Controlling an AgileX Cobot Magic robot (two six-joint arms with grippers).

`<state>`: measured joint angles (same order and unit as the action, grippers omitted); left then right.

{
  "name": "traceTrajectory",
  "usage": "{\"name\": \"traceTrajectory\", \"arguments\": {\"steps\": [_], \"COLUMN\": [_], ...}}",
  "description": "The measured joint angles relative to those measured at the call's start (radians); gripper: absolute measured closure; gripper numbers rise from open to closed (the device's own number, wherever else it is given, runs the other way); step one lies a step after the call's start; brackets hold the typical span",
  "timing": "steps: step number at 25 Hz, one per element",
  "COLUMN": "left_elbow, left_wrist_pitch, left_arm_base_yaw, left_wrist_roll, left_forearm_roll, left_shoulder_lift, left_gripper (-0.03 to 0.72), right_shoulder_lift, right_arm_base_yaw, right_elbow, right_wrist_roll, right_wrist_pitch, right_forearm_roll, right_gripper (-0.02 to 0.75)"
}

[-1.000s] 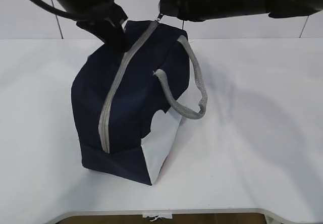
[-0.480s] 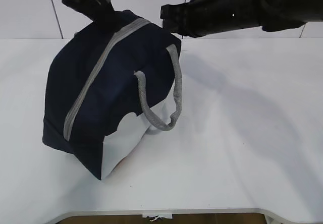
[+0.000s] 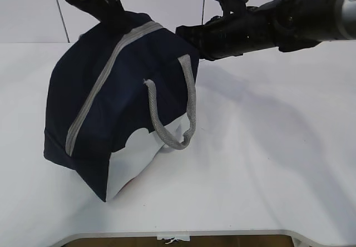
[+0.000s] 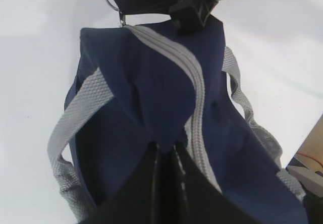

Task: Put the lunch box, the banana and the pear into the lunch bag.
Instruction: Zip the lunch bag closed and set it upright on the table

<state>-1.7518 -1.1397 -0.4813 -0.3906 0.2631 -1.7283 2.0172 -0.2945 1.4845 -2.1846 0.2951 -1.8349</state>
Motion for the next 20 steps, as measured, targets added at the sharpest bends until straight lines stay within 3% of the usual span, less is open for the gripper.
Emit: {"name": "traceTrajectory", "arguments": {"steps": [20], "left_elbow": [0.0], "left_wrist_pitch": [-0.014], "left_arm_base_yaw": [0.0], "left_wrist_roll": [0.0], "left_forearm_roll": [0.0], "left_shoulder_lift": [0.002], "left_gripper": [0.691], "right_shoulder_lift": [0.001], "right_arm_base_yaw": [0.0], "right_elbow": [0.0], "right_wrist_roll": [-0.003], "right_wrist_pitch": [0.011], "right_forearm_roll": [-0.001], "right_gripper": [0.737]}}
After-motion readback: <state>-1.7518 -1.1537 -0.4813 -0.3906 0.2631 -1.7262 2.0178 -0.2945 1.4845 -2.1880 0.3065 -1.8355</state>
